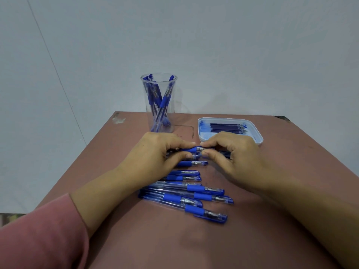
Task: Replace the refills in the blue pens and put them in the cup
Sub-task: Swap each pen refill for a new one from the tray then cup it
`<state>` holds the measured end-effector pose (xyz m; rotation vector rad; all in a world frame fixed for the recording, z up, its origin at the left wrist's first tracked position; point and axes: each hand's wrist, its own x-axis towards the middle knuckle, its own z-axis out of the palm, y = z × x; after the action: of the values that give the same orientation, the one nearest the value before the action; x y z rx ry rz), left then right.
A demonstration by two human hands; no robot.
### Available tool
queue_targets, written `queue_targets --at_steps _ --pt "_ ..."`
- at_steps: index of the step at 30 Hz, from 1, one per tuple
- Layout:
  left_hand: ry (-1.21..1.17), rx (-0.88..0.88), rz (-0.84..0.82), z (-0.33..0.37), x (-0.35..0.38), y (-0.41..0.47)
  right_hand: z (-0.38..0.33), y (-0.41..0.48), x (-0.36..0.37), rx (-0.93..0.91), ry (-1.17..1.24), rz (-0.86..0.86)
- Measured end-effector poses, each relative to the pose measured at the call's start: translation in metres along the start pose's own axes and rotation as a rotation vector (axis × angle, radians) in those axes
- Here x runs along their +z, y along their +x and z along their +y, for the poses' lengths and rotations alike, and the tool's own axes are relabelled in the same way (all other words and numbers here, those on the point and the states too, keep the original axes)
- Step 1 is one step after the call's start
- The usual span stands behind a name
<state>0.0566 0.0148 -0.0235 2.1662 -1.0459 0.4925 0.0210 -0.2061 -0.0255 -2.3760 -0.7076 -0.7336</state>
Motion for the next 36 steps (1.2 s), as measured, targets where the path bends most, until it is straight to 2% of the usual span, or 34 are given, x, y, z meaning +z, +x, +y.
queue_targets --at_steps 2,5,8,11,15,21,28,36 --pt "0.028 -0.028 -0.02 0.003 -0.001 -0.001 0.001 0.004 -0.001 0.034 0.01 -0.02" --pt "0.198 -0.068 -0.07 0.013 -0.002 -0.006 0.006 0.008 -0.007 0.104 0.028 -0.016" --pt "0.372 -0.207 -0.171 0.022 -0.002 -0.012 0.014 0.008 -0.021 0.236 0.069 0.031" --pt "0.382 -0.296 -0.269 0.024 -0.004 -0.018 0.015 0.007 -0.038 0.359 0.203 0.088" --pt "0.329 -0.262 -0.404 0.022 -0.004 -0.033 0.008 0.011 -0.049 0.414 0.352 0.245" --pt "0.394 -0.238 -0.419 0.023 0.003 -0.042 -0.002 0.051 -0.052 0.365 0.427 0.378" --pt "0.403 -0.26 -0.46 0.022 0.006 -0.041 0.004 0.126 -0.039 0.278 0.376 0.56" --pt "0.41 -0.266 -0.484 0.022 0.005 -0.041 0.008 0.164 -0.001 0.229 0.31 0.385"
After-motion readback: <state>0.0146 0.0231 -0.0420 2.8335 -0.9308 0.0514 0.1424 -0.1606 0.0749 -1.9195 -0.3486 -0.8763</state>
